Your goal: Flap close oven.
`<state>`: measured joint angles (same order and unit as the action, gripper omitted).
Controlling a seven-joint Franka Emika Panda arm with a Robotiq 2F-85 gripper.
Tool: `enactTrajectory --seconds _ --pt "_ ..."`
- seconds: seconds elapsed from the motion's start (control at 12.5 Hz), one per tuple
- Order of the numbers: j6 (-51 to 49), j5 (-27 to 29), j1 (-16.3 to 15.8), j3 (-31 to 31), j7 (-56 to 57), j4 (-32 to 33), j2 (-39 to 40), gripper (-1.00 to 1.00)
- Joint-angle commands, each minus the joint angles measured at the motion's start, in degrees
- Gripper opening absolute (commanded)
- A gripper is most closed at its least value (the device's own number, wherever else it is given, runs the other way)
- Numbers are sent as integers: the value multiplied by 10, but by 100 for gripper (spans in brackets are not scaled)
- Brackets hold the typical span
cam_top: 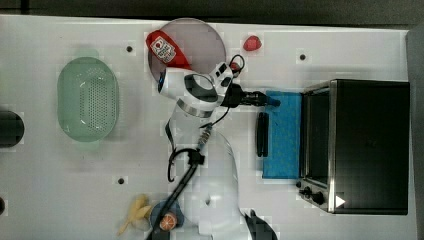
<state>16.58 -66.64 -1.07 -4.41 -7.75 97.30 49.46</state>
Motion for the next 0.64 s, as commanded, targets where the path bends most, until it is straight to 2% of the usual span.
enactTrajectory --seconds 0.08,0.32,0.64 --pt "86 61 76 -4 99 39 -88 -57" --pt "199 166 149 -3 241 84 -162 -57" --pt "285 374 237 -3 486 94 -203 -57"
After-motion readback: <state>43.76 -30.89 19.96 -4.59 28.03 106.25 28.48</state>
